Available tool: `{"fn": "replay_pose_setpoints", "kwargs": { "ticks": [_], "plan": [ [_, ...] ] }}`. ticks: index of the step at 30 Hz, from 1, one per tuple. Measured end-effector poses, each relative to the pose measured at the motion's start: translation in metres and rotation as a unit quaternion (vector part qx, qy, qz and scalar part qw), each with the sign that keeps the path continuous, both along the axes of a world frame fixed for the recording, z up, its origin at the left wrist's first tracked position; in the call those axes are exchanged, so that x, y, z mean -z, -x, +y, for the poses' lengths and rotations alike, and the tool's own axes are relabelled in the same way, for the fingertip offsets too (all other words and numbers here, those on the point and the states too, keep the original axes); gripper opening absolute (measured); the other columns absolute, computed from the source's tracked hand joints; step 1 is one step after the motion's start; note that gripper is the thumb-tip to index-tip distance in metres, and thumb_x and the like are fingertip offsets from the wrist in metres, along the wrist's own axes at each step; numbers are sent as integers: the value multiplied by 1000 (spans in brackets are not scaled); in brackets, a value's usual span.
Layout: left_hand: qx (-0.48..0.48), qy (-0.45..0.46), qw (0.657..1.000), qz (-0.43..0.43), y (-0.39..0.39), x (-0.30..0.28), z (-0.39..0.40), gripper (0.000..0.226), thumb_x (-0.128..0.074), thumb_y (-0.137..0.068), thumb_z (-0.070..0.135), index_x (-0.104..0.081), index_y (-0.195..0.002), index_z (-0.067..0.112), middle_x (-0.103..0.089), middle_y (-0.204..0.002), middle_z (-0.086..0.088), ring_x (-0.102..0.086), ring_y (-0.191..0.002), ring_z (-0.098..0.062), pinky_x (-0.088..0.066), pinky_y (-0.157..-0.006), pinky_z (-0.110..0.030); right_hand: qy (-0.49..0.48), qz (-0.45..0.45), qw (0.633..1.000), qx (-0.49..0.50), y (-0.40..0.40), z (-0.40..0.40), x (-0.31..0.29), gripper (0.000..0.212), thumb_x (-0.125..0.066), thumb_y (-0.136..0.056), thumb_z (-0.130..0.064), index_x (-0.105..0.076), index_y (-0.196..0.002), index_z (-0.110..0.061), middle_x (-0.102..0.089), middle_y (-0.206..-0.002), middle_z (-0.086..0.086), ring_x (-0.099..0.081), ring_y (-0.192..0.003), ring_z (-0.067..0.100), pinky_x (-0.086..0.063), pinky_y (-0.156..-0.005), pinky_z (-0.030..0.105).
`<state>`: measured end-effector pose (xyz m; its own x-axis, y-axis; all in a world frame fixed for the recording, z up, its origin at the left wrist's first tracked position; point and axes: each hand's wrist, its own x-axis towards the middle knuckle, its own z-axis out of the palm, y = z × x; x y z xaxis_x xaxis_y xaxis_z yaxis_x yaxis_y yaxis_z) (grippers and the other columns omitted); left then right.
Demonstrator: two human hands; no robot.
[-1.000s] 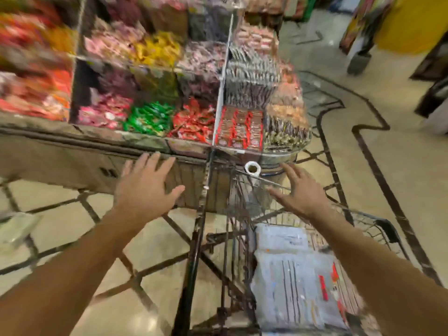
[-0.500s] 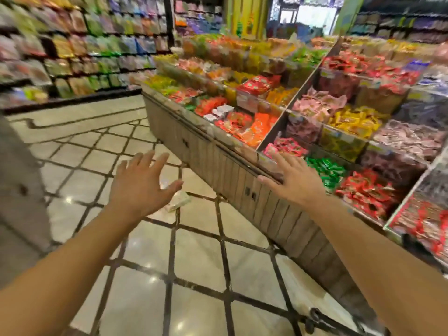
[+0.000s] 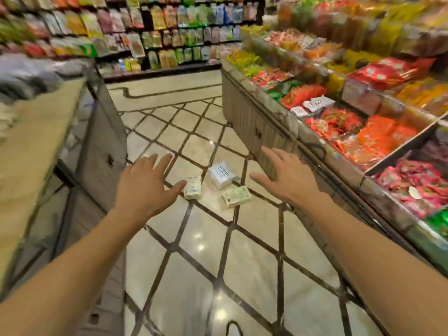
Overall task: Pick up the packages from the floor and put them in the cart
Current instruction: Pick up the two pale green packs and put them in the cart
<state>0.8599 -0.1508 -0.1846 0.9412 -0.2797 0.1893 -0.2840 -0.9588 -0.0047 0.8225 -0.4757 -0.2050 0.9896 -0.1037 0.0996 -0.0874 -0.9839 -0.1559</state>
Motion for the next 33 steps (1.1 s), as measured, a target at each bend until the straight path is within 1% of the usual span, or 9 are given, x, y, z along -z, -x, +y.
{"fn": "replay_pose_setpoints", "kwargs": {
  "ticks": [5, 8, 13, 17, 20, 21, 25, 28, 33],
  "plan": [
    [-38, 15, 999, 24, -90, 16, -4, 85, -39, -92, 78, -38, -159, 25, -51, -155, -14, -46, -142, -35, -41, -113, -53, -10, 16, 1000, -9, -103, -14, 8, 90, -35, -92, -86, -17, -166, -40, -28, -172, 0, -29, -156, 28, -37, -117, 57],
    [-55, 27, 997, 39, -137, 28, -3, 90, -31, -87, 80, -40, -157, 25, -51, -154, -10, -47, -141, -33, -42, -112, -53, -18, 25, 999, -24, -155, -12, 15, 88, -39, -93, -82, -19, -166, -37, -32, -170, 2, -31, -154, 29, -40, -113, 55],
    [-71, 47, 994, 65, -226, 54, 4, 85, -38, -91, 77, -35, -160, 27, -44, -161, -10, -40, -148, -31, -35, -118, -53, -24, 36, 999, -31, -254, 1, 34, 86, -39, -92, -83, -21, -164, -39, -35, -168, 2, -34, -153, 30, -43, -110, 53],
    [-65, 61, 992, 86, -310, 81, 13, 84, -41, -91, 76, -37, -159, 27, -45, -159, -12, -41, -147, -33, -37, -116, -53, -28, 51, 998, -18, -330, 13, 58, 86, -37, -92, -84, -17, -164, -42, -33, -169, 1, -33, -154, 29, -42, -112, 54],
    [-62, 71, 989, 114, -376, 95, 17, 95, -27, -83, 82, -35, -160, 27, -46, -159, -11, -41, -146, -32, -38, -116, -53, -32, 72, 997, 3, -380, 19, 69, 87, -36, -92, -84, -17, -166, -41, -33, -170, -2, -33, -154, 28, -42, -112, 55],
    [-60, 76, 988, 122, -396, 98, 17, 96, -26, -82, 82, -35, -160, 27, -46, -159, -10, -42, -146, -32, -38, -115, -53, -33, 75, 997, 13, -394, 20, 72, 88, -36, -92, -84, -18, -166, -40, -33, -169, -4, -33, -153, 27, -42, -112, 54],
    [-48, 78, 984, 152, -470, 110, 16, 84, -46, -93, 71, -32, -162, 26, -41, -162, -11, -37, -148, -33, -33, -118, -53, -43, 76, 995, 55, -448, 19, 79, 88, -35, -91, -86, -22, -165, -40, -34, -169, -5, -34, -153, 28, -45, -112, 54],
    [-40, 66, 982, 173, -518, 120, 9, 83, -46, -94, 70, -28, -163, 28, -38, -164, -11, -33, -151, -32, -30, -120, -52, -42, 88, 992, 78, -480, 14, 83, 86, -38, -92, -84, -22, -165, -40, -33, -169, -4, -33, -153, 29, -43, -112, 54],
    [-24, 51, 980, 192, -586, 138, -16, 82, -46, -94, 70, -27, -163, 30, -38, -164, -8, -35, -150, -31, -31, -119, -49, -42, 108, 988, 105, -523, -4, 98, 86, -37, -94, -82, -19, -166, -39, -30, -171, -3, -30, -155, 29, -42, -112, 53]
  ]
}}
